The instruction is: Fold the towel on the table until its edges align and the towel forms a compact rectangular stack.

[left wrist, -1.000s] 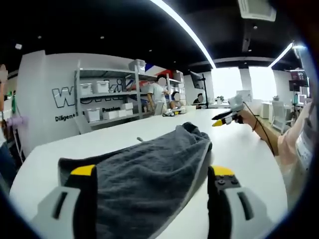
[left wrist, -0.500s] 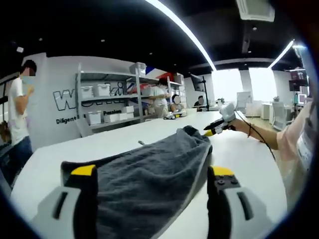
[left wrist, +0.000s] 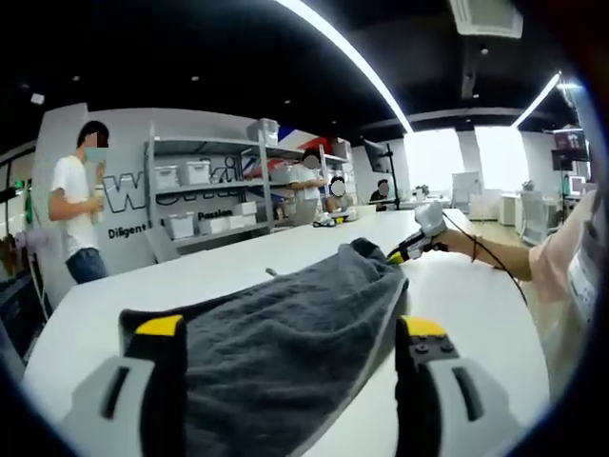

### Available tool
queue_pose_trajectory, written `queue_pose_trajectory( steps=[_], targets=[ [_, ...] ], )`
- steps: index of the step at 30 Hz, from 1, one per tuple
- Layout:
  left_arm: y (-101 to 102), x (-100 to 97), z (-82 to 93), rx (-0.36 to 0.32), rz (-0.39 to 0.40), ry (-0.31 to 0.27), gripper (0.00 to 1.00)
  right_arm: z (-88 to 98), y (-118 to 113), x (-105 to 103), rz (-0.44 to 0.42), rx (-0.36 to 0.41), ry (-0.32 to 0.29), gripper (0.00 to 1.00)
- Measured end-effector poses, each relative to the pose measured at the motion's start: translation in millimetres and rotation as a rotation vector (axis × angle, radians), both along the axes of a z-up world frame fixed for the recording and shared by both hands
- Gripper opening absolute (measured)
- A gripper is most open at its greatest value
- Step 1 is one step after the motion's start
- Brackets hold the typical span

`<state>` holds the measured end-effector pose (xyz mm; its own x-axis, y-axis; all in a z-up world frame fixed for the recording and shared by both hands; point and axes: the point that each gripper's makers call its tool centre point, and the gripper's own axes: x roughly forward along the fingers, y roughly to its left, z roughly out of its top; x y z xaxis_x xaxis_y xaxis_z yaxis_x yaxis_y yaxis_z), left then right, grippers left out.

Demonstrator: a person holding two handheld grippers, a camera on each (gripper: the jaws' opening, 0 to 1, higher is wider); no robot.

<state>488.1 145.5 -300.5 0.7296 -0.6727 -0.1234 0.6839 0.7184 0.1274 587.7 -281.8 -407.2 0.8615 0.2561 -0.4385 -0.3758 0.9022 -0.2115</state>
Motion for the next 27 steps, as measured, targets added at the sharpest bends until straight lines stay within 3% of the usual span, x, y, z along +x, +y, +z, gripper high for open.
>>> queue_pose_trajectory(
  steps=[1,10,20,27],
  targets=[
    [0,0.1,-0.3,0.001,0.0,0.001,0.96,-0.8,1,0,0.004,0.007,0.004,0.07],
    [5,2.5,-1.7,0.016,0.015,0.005,0.95,14.2,-1,-13,0.002,-0.008,-0.029,0.04],
    [13,5.4,-4.3,0.017,0.029,0.021,0.95,62.0,-24,-42,-0.056,-0.177,-0.15,0.03],
    [11,4.9,-8.1,0.032,0.024,0.031,0.95,78.7,-35,-79,-0.061,-0.321,-0.169,0.03]
  ],
)
